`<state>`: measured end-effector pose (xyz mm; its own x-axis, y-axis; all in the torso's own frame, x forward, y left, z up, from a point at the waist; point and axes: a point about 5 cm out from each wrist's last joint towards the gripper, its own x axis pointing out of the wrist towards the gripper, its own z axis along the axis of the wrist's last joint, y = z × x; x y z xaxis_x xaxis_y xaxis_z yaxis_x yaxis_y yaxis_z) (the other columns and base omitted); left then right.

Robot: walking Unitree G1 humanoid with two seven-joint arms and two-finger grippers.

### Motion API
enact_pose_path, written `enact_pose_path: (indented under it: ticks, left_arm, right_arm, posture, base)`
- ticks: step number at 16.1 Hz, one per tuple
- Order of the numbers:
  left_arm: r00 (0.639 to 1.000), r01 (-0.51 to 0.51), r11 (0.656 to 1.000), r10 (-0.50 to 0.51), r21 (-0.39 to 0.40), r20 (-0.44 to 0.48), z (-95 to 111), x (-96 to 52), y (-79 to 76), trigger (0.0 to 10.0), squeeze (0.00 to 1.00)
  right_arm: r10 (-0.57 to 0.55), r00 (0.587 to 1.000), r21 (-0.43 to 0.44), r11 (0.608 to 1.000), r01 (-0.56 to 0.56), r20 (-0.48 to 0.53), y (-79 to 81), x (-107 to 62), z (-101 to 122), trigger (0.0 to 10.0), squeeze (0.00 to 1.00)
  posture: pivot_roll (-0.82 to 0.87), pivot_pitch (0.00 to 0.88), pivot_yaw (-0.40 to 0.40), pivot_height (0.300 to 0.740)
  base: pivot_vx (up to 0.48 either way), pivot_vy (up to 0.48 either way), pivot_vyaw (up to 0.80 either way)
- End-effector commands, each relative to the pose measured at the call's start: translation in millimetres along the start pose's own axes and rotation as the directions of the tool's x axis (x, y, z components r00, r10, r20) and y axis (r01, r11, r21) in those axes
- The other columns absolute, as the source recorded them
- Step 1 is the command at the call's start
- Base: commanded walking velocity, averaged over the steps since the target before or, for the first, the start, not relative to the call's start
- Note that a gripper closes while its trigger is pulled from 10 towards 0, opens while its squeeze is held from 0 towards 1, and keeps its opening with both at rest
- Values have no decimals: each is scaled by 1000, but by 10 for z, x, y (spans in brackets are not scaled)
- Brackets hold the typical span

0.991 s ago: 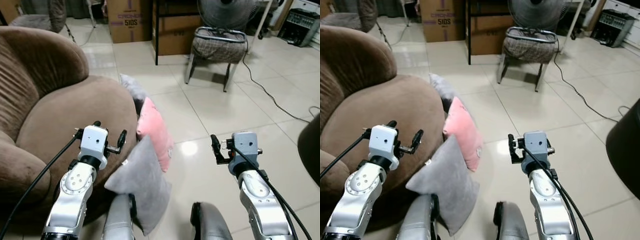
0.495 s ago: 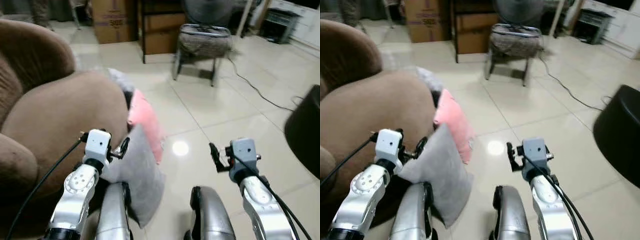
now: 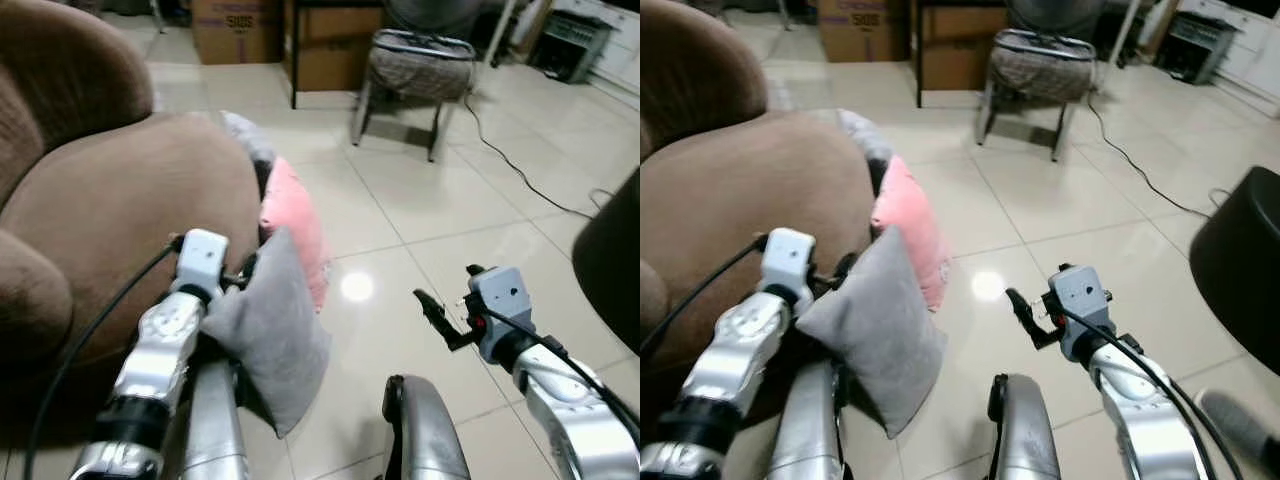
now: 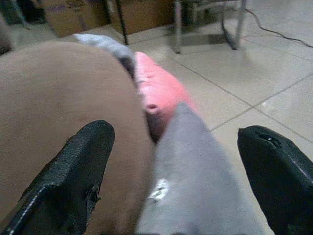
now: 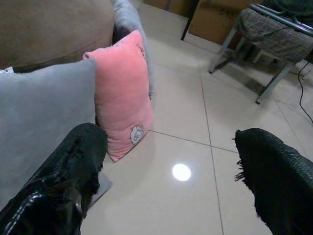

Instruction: Move the pillow to the sofa from floor

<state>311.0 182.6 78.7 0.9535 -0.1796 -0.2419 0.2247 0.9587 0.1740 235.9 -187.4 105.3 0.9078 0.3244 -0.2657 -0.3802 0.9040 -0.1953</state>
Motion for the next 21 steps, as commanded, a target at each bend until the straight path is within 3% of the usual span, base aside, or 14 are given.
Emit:
enact_pose_path:
  ticks: [1,3,7,10,14,18,21]
  left_arm:
    - [999,10,1000,-10,3,-46,-95,13,-26,10000,0]
    - [992,40,999,-40,-6,-117,-230,67,23,10000,0]
    - [980,18,1000,-13,25,-197,-366,134,117,10000,0]
    - [976,-2,1000,6,17,-217,-388,163,177,10000,0]
    - [974,-38,983,76,180,-214,-376,178,266,10000,0]
    - [973,-93,958,145,270,-179,-284,186,430,10000,0]
    - [967,19,968,45,250,-249,-367,197,302,10000,0]
  right_arm:
    - [42,999,-10,999,-42,-5,-5,-43,37,10000,0]
    - [178,984,-35,983,-179,-32,18,-128,123,10000,0]
    - [246,967,-71,966,-250,-68,9,-288,216,10000,0]
    - [264,960,-92,958,-272,-91,-6,-343,248,10000,0]
    - [269,959,-79,958,-276,-88,67,-416,233,10000,0]
    - [224,972,-59,972,-229,-74,128,-512,230,10000,0]
    - [223,971,-42,973,-227,-88,177,-580,190,10000,0]
  posture:
    - [-72,13,-72,509]
    - [-94,43,-89,509]
    - [-149,104,-126,509]
    - [-154,136,-137,509]
    - [-121,179,-112,509]
    - [-110,222,-55,509]
    - [-104,247,-43,509]
  base:
    - [0,0,0]
    - [0,0,0]
    - [0,0,0]
    - [0,0,0]
    - [0,0,0]
    - [0,0,0]
    - [0,0,0]
